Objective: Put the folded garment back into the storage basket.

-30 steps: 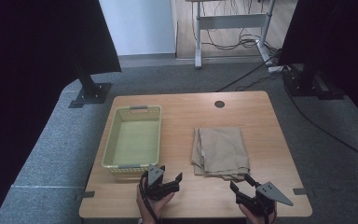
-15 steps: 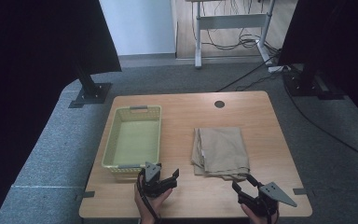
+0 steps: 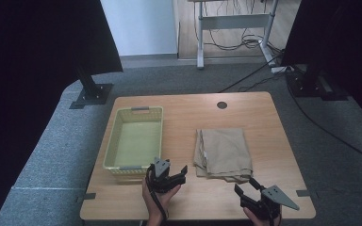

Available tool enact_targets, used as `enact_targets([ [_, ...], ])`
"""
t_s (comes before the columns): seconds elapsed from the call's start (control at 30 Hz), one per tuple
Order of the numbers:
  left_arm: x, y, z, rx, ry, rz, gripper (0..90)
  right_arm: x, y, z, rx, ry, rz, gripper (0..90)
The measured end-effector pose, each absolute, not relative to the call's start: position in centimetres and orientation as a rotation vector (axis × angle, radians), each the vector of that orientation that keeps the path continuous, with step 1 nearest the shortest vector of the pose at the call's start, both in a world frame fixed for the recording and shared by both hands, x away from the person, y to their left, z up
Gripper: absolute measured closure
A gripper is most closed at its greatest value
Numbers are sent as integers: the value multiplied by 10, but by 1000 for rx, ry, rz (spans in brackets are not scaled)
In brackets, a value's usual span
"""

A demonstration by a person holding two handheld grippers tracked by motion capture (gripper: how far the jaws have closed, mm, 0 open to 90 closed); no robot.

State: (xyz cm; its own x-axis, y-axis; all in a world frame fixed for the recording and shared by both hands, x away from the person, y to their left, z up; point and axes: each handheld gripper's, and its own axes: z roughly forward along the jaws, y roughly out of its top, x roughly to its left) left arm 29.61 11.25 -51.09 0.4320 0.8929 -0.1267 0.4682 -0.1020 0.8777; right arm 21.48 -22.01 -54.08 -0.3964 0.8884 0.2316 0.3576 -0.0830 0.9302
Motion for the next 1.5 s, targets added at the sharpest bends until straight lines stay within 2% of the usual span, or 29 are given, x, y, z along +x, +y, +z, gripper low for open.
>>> enact_targets([
  [0.9, 332, 93, -506, 1774, 1196, 573, 228, 213, -218, -536, 1334, 1745, 1469, 309],
  [1.5, 358, 80, -502, 1776, 1146, 566, 226, 211, -209, -551, 1305, 1783, 1446, 308],
])
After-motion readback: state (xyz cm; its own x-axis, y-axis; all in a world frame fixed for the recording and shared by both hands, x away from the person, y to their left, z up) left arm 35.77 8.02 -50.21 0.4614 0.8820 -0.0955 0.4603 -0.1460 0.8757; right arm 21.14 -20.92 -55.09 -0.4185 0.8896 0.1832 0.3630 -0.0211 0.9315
